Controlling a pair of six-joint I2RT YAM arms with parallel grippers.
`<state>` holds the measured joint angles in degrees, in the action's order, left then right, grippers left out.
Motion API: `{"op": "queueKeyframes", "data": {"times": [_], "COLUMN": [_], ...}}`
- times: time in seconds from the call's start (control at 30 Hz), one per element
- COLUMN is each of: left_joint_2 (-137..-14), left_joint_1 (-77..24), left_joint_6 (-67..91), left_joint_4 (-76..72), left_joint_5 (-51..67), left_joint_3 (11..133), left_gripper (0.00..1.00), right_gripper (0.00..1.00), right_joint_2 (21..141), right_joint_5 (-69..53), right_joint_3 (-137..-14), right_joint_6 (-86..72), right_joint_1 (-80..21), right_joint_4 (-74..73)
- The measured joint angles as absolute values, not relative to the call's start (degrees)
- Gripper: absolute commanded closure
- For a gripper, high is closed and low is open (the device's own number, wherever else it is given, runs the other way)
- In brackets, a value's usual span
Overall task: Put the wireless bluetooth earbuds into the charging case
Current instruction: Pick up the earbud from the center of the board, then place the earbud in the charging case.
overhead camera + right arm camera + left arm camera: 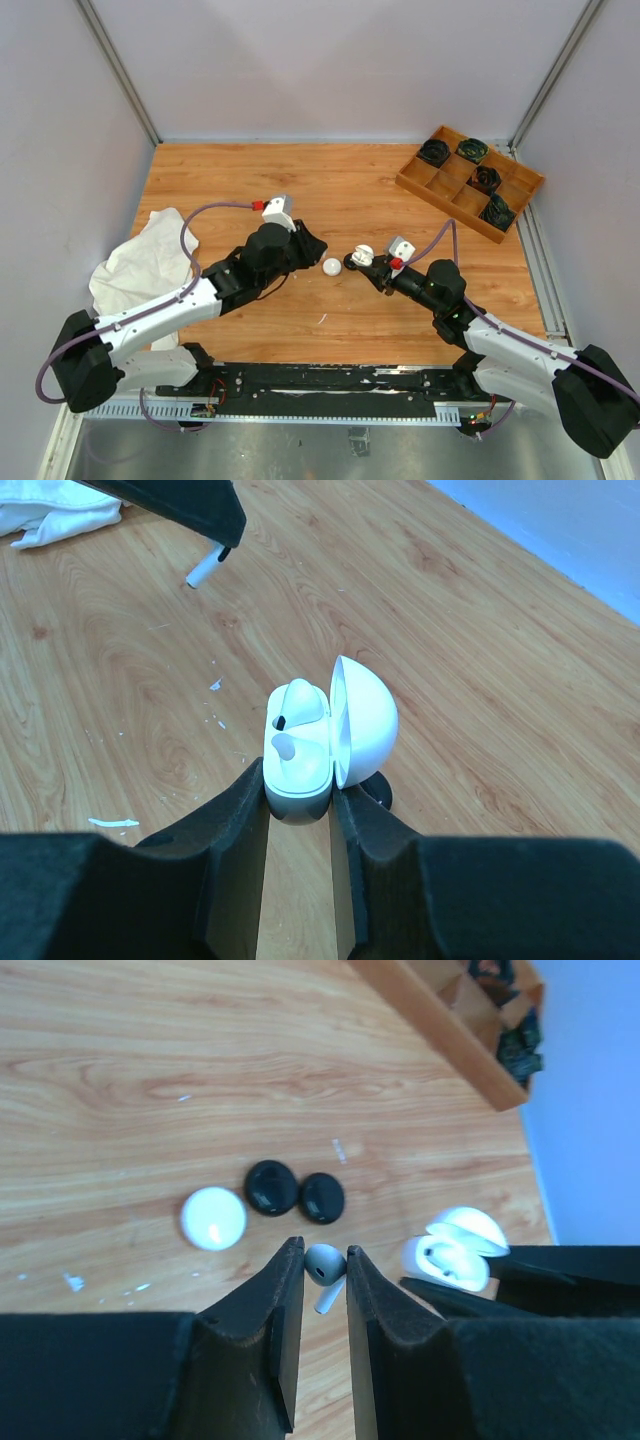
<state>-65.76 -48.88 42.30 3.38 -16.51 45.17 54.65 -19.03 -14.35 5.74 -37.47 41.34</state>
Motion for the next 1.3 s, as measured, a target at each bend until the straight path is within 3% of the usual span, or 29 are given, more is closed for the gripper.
{"op": "queueKeyframes", "data": {"times": [0.57, 1.3], "left_joint_2": [-65.08, -75.66], "left_joint_1": [-62.04, -67.90], "left_joint_6": [38.83, 29.36], "left_joint_4": [-20.84, -40.64], "left_joint_5": [-26.74, -33.85], "left_joint_3": [40.36, 37.60], "left_gripper": [0.76, 0.76], "right_gripper": [0.98, 0.99], "right_joint_2": [54.61, 53.89], "right_joint_5": [-19.03, -19.03], "right_joint_3": [-14.17, -13.56], "right_joint_6": [4.49, 3.20], "right_joint_1": [-37.47, -37.47], "right_joint_4": [42.87, 44.12]}}
